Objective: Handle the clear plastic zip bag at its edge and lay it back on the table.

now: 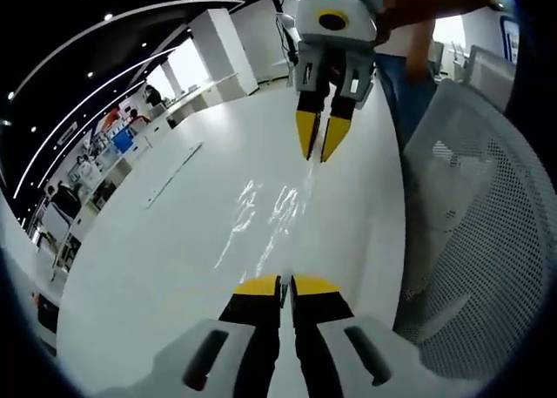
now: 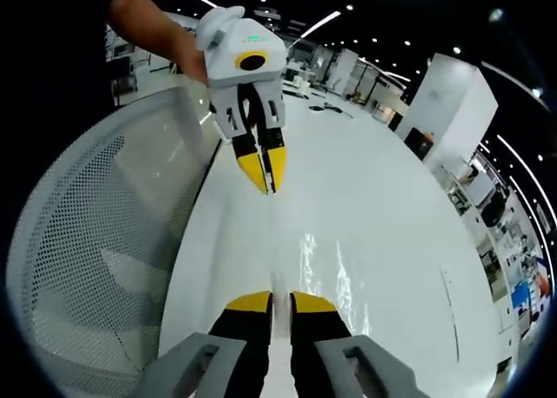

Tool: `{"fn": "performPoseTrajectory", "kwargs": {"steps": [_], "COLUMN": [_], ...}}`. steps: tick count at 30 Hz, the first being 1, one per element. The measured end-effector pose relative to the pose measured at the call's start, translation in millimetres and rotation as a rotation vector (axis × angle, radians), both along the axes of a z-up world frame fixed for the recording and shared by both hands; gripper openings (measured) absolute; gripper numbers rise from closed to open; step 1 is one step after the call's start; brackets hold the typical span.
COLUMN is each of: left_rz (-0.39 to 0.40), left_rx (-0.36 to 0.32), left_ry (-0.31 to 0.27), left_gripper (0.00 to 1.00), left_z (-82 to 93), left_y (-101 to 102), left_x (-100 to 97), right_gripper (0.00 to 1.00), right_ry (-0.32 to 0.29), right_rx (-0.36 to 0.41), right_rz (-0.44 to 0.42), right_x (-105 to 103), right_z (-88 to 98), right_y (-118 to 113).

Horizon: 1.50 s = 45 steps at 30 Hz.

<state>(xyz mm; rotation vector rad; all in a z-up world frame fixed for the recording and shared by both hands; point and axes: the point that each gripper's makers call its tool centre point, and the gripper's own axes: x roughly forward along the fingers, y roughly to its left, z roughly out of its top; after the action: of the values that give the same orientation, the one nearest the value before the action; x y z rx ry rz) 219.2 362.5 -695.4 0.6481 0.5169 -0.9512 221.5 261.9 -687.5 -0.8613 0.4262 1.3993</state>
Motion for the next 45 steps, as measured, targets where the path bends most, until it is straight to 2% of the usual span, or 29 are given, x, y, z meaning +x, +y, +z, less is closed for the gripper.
{"fn": "performPoseTrajectory", "kwargs": {"steps": [14, 20, 33, 45], "left_rz": [-0.028, -0.036, -0.065, -0.084], "left_rx": [-0.008, -0.008, -0.017, -0.020], "left_ry": [0.001, 0.005, 0.011, 0.003], "left_gripper": [0.01, 0.01, 0.02, 0.02], "left_z": [4.4, 3.7, 6.2, 7.9], "left_y": [-11.6, -15.7, -27.9, -32.2], "left_x": [0.2, -1.2, -11.0, -10.5], "right_gripper": [0.06, 0.06, 0.04, 0.00], "right_ry": [-0.015, -0.018, 0.002, 0.026], "right_rx": [0.034, 0.031, 0.040, 0.046], "right_rz": [0.049, 0.086, 0.114, 0.117], "right_x": [-7.2, -13.8, -23.3, -25.6], "right_z": [11.3, 9.8, 6.1, 2.9], "right_y": [31.9, 47.4, 64.5, 72.9]}}
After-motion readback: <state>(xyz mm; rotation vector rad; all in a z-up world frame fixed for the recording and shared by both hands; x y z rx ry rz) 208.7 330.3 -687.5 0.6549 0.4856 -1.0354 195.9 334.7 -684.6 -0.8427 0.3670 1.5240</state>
